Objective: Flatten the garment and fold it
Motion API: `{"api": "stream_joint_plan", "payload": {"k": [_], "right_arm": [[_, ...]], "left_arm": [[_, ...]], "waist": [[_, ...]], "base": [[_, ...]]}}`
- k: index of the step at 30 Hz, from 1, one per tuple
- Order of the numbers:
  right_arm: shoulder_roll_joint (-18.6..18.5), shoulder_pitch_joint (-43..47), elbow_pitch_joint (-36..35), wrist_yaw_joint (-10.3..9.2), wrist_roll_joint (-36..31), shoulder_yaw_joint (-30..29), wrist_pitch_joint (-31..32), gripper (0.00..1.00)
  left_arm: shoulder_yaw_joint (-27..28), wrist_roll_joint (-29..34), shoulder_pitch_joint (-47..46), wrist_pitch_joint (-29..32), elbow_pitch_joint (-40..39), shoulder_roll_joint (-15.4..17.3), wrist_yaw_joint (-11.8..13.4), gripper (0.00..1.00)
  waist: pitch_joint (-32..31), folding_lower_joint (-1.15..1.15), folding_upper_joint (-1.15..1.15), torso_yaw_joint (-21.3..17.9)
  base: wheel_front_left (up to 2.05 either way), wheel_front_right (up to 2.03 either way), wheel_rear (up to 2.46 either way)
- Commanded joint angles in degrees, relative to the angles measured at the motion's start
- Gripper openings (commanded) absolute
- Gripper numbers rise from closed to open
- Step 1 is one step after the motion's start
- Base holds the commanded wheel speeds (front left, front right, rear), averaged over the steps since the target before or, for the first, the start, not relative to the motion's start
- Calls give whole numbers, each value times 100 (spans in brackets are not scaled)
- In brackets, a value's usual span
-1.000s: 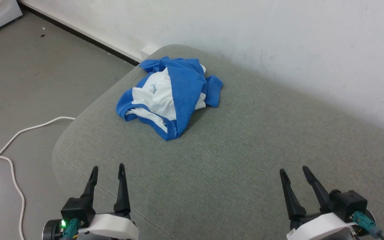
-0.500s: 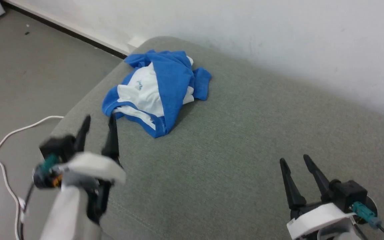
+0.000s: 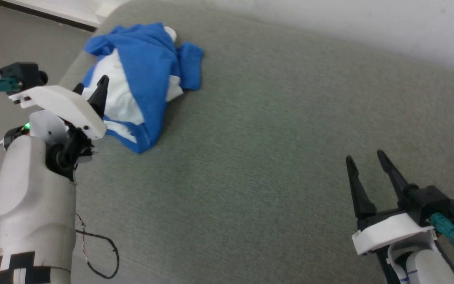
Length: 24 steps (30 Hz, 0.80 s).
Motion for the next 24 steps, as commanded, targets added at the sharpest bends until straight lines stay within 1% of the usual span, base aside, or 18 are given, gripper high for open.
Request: {"api": "stream_joint_plan", "payload": {"k": [1,5,8,12,15,18,24], "right_arm": [[7,-108,-55,-11,-45,-26,12,100],[7,-205,-172,-11,-85,-34,57,100],[7,-256,-232,-11,-100,-49,71,100],[7,-300,-289,-11,-141,-63,77,100],[7,-334,-299,-11,-159,-85,87,100],[7,-380,-293,-11,-148,-92,88,100],[7,-396,-235,-11,-96,-80,40,100]], "left_arm": [[46,-72,-74,89,78,35,-19,100],[134,-268,-220,550,396,130,24,100],[154,-328,-308,635,485,175,38,100],[140,-421,-416,570,456,133,-7,100],[24,-540,-409,966,635,74,-57,100],[-31,-548,-331,1254,794,103,10,100],[-70,-579,-173,1450,895,81,118,100]], "waist": [[565,-1,0,-527],[806,-1,0,-716],[942,-1,0,-791],[1068,-1,0,-820],[1114,-1,0,-820],[1140,-1,0,-842],[1141,-1,0,-882]], "base": [[0,0,0],[0,0,0],[0,0,0],[0,0,0],[0,0,0],[0,0,0],[0,0,0]]}}
